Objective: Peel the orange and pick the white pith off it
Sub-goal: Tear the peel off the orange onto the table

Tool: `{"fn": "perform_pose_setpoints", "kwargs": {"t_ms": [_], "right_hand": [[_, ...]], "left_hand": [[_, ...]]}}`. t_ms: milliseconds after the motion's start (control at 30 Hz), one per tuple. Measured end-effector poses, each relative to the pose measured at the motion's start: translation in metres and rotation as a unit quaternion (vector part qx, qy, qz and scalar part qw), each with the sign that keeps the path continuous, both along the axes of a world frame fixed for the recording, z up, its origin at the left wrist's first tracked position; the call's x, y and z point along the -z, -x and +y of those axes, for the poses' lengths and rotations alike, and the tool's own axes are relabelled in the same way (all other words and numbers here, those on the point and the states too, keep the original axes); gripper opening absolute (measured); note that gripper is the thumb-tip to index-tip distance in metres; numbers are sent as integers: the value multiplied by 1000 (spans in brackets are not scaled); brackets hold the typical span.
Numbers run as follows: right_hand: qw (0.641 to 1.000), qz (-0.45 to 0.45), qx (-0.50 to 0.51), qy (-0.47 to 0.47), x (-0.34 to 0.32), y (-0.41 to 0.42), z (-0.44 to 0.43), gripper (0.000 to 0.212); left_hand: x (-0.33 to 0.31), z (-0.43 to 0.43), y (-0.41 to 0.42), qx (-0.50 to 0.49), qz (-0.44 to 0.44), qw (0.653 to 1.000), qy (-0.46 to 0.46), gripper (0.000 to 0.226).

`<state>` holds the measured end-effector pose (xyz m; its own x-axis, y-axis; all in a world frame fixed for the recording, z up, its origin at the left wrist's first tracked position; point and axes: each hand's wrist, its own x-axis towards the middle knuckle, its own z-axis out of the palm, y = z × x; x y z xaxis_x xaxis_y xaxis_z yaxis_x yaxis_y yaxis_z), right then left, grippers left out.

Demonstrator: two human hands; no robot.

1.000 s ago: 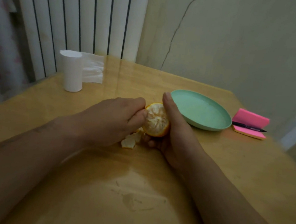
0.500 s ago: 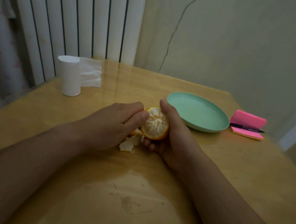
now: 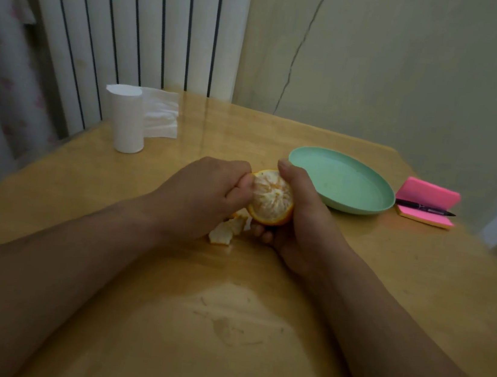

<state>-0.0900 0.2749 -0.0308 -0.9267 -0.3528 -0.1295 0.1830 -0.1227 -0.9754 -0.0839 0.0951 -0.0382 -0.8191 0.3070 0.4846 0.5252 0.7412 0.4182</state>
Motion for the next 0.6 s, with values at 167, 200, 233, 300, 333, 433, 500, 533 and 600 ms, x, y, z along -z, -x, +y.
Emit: {"fn": "perform_pose_setpoints", "kwargs": {"t_ms": [167,200,233,300,333,433,500,533,600], "right_hand": [[999,-12,-24,46,1,4,4,51],[999,-10,-28,42,1,4,5,52],[999,-6,-29,35,1,4,5,53],[999,3,-31,26,2,4,4,54],[999,5,-31,27,3,5,4,54],[998,-2,-30,61,5,6,4,50],[994,-8,-42,98,7,7,3,50],[992,-11,-51,113,7,7,3,51],[989,-9,-71,132,7,7,1,50]], "left_hand": [[-5,5,-8,60,-182,955,-227,43],[-6,4,-9,74,-196,950,-233,44],[-7,4,-10,83,-200,949,-228,44],[-8,3,-10,88,-196,952,-219,40],[-8,2,-10,91,-193,952,-221,39],[-9,2,-10,83,-172,953,-235,38],[-10,2,-11,69,-186,940,-278,38],[-10,2,-12,74,-210,924,-311,38],[-9,1,-13,94,-265,883,-376,37]]}}
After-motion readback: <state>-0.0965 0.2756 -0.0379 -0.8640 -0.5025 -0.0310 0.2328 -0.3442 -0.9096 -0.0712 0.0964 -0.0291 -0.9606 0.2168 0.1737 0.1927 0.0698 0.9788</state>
